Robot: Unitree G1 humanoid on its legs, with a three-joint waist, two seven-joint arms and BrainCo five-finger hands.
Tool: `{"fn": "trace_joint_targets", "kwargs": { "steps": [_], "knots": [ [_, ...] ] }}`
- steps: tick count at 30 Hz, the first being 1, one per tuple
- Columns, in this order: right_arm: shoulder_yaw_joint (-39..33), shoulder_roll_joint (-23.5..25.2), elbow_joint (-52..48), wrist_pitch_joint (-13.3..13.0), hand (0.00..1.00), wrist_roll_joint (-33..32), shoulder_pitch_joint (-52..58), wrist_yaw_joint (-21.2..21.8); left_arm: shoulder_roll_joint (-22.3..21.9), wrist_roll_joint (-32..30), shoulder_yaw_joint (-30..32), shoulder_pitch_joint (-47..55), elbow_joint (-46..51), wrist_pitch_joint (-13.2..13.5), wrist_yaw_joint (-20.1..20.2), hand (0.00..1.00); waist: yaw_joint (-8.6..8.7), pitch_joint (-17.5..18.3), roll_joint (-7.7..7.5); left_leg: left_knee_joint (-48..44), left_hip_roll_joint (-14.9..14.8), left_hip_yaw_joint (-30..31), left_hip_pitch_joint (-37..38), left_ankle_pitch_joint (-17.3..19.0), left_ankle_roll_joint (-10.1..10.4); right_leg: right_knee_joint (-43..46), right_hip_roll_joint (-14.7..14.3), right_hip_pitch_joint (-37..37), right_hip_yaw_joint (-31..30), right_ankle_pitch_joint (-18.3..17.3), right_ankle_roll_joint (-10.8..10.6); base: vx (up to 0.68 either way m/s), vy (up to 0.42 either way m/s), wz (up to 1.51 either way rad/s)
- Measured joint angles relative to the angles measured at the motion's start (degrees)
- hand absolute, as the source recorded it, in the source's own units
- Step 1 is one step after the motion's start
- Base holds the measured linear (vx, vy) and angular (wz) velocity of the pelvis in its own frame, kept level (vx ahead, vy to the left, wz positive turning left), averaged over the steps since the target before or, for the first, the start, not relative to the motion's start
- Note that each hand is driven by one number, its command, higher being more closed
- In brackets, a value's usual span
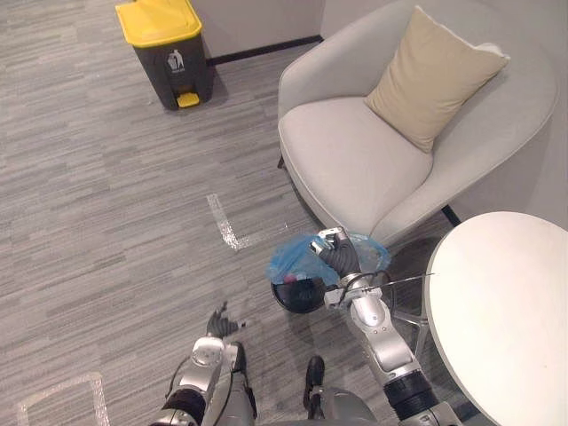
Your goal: Gather rubbish on tea table into small bin, then transfer packed bag to large trash can.
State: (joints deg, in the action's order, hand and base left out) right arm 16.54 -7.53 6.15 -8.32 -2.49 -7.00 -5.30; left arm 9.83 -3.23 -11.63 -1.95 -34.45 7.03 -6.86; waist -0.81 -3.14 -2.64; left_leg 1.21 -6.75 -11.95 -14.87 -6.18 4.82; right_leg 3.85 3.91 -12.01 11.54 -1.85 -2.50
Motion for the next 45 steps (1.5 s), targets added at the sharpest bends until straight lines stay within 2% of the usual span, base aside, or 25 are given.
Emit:
{"fn": "trace_joint_targets", "kwargs": {
  "steps": [2, 5, 7, 9, 11, 13, 14, 15, 19, 24, 30, 35, 45],
  "knots": [
    [1.18, -2.07, -0.18, -0.11, 1.00, -0.18, 0.11, 0.99, 0.90, 0.17, -2.60, -0.95, -1.70, 1.05, 1.53, 0.00, 0.02, 0.49, 0.12, 0.99, 0.24, -0.14, 1.95, 0.01, 0.01, -1.07, 0.09, 1.31, -0.46, 0.19, -0.16, -0.02, 0.030, -0.07],
    [4.70, -4.01, -1.89, -0.50, 1.00, -3.46, -0.93, 3.42, 2.16, 0.71, -7.20, -8.45, -2.83, 1.06, 2.87, 0.00, 0.33, 0.86, 0.18, 3.15, 0.29, -0.53, 3.93, -0.33, 0.27, -2.27, -0.12, 2.10, -1.54, 0.74, -0.21, -0.03, 0.023, -0.17],
    [6.33, -4.82, -4.49, -0.51, 1.00, -5.58, -1.20, 5.26, 3.69, 1.76, -8.42, -15.43, 1.83, 1.09, 2.41, 0.00, 0.81, 1.41, 0.25, 4.28, 0.29, -0.84, 4.17, -1.32, 0.18, -2.47, -0.34, 2.16, -2.08, 1.53, -0.11, 0.01, 0.013, -0.18],
    [6.90, -5.11, -7.53, -0.50, 1.00, -7.30, -1.47, 7.13, 5.67, 3.25, -8.96, -20.27, 11.26, 1.87, 1.92, 0.00, 1.32, 1.61, 0.31, 4.60, 0.35, -0.83, 5.11, -1.61, 0.09, -3.29, -0.63, 2.76, -3.02, 2.40, -0.04, 0.06, 0.001, -0.25],
    [6.92, -6.75, -10.00, -0.51, 1.00, -8.82, -1.77, 7.97, 7.67, 4.45, -10.56, -21.14, 15.95, 3.56, 2.18, 0.00, 1.65, 2.16, 0.70, 4.61, 0.49, 0.09, 5.46, -1.61, 0.09, -3.87, -0.58, 3.39, -3.30, 2.70, -0.07, 0.05, -0.002, -0.11],
    [7.40, -8.55, -11.66, -0.68, 1.00, -10.03, -2.76, 8.93, 10.22, 5.37, -12.30, -19.91, 15.32, 6.03, 2.55, 0.00, 1.75, 2.76, 0.82, 4.61, 0.42, 0.17, 6.11, -1.60, 0.09, -4.17, -0.66, 3.95, -3.83, 2.78, -0.08, 0.05, -0.002, -0.11],
    [8.52, -9.35, -11.83, -0.71, 1.00, -11.21, -3.69, 9.42, 11.29, 4.79, -13.20, -19.06, 13.55, 6.48, 2.88, 0.00, 1.87, 3.12, 0.83, 4.61, 0.30, 0.19, 6.48, -1.59, 0.09, -4.21, -0.77, 4.15, -4.13, 2.78, -0.07, 0.03, -0.018, -0.15],
    [10.29, -10.65, -11.84, -0.97, 1.00, -12.82, -4.88, 10.41, 12.32, 1.57, -15.44, -17.02, 10.57, 5.47, 4.23, 0.00, 1.86, 3.34, 0.86, 4.61, 0.10, 0.23, 6.67, -1.56, 0.13, -4.26, -1.02, 4.21, -4.48, 2.79, -0.05, 0.00, -0.019, -0.10],
    [11.93, -10.88, -11.83, -0.96, 1.00, -14.67, -5.49, 12.08, 12.82, -2.96, -18.45, -14.48, 10.23, 4.77, 6.11, 0.00, 1.77, 3.34, 0.85, 4.65, -0.11, 0.59, 6.66, -1.41, 0.31, -5.51, -1.24, 4.66, -4.65, 3.71, 0.14, -0.03, -0.002, -0.02],
    [13.53, -10.84, -13.88, -1.03, 1.00, -17.80, -5.94, 13.02, 13.28, -5.89, -19.09, -15.40, 11.43, 5.97, 6.06, 0.00, 2.00, 3.41, 0.79, 4.72, 0.09, 0.17, 6.91, -1.19, 0.53, -7.68, -1.01, 5.16, -5.99, 5.69, -0.17, -0.08, 0.024, -0.11],
    [15.55, -11.04, -14.92, -1.46, 1.00, -17.91, -7.73, 13.12, 14.51, -8.16, -21.67, -15.45, 12.00, 6.41, 6.13, 0.00, 3.14, 3.48, 0.72, 4.75, 0.05, 0.11, 6.77, -1.05, 0.80, -8.39, -1.01, 5.10, -6.43, 6.43, -0.24, -0.03, 0.009, -0.05],
    [16.42, -10.83, -15.44, -1.51, 1.00, -17.89, -8.82, 13.04, 14.43, -11.45, -23.59, -16.25, 11.60, 6.45, 6.07, 0.00, 3.44, 4.35, 0.63, 4.71, 0.10, 0.02, 5.61, -1.60, 0.70, -8.90, -1.12, 4.09, -6.75, 7.29, -0.06, 0.02, 0.000, -0.03],
    [17.46, -10.54, -15.33, -1.94, 1.00, -17.67, -10.82, 12.56, 13.80, -12.49, -23.64, -17.08, 7.59, 6.30, 6.03, 0.00, 3.87, 4.59, 0.58, 4.71, 0.21, 0.22, 5.85, -1.80, 0.65, -8.90, -1.11, 4.28, -6.85, 7.39, -0.10, 0.00, 0.001, 0.00]
  ]
}}
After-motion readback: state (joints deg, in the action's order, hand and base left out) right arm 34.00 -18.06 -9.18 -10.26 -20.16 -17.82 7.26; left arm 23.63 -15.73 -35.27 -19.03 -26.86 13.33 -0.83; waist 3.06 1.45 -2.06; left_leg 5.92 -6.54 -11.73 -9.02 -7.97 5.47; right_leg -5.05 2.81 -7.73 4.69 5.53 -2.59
